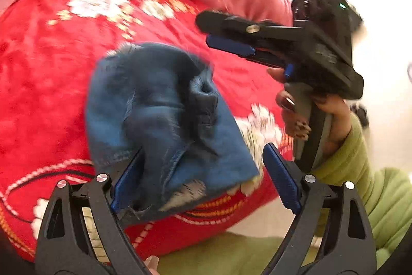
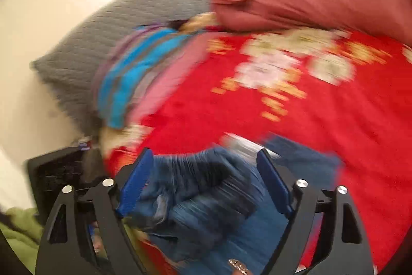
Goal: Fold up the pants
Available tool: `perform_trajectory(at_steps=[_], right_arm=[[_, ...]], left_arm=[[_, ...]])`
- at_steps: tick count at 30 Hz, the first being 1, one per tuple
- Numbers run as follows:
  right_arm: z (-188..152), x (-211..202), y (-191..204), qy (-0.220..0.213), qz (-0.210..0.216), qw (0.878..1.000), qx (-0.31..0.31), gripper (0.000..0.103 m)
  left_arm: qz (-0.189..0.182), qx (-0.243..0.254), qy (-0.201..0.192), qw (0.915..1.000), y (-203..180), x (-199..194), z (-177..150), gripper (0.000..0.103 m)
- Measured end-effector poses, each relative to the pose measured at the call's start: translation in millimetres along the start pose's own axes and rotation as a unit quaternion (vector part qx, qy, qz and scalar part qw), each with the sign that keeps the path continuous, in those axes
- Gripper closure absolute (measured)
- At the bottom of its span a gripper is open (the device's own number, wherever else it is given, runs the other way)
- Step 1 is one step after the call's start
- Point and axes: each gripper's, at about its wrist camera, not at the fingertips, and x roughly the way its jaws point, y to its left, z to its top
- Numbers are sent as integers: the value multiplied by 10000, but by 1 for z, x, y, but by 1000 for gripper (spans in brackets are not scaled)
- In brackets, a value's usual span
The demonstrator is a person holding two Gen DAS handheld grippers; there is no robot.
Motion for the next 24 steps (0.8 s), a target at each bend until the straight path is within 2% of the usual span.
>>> perform_trajectory(at_steps=[1, 3, 6, 9, 10, 11, 12, 14, 17, 19, 21, 23, 24], right_arm=[[-10, -1, -10, 121, -157, 9996, 183, 21], [-25, -2, -26, 264, -200, 9979, 558, 21], [-35, 2, -35, 368, -240, 9960, 775, 16], [-35, 17, -36, 460, -198, 9951, 853, 14], [-34, 20, -35, 481, -179, 9953, 818, 19], [-32, 27, -31, 544, -132, 9958, 726, 57], [-30, 28, -25, 551, -116, 9963, 652, 66], [-25, 20, -15, 389, -7, 9980, 507, 69], [-23, 9, -18, 261, -136, 9987, 425, 70], [-28, 16, -33, 482, -423, 9963, 580, 68], [-36, 25, -44, 700, -662, 9928, 713, 54], [-40, 21, -46, 649, -571, 9930, 800, 51], [-40, 16, -45, 599, -580, 9936, 757, 46]], left_arm=[[50, 86, 83, 9999, -4, 6, -3, 21], [156, 228, 242, 9993, -10, 16, -8, 21], [350, 380, 267, 9983, -17, 21, -9, 21], [392, 363, 266, 9982, -11, 21, -7, 20], [401, 360, 268, 9982, -12, 17, -12, 20], [427, 350, 276, 9981, -11, 18, -11, 20], [465, 351, 281, 9979, -12, 18, -13, 20], [501, 344, 284, 9978, -12, 19, -12, 20], [453, 310, 267, 9981, -11, 19, -10, 20], [396, 319, 275, 9983, -11, 19, -10, 20], [376, 316, 296, 9984, -10, 20, -11, 20], [353, 282, 281, 9986, -9, 18, -12, 20], [334, 255, 265, 9988, -8, 16, -12, 20]])
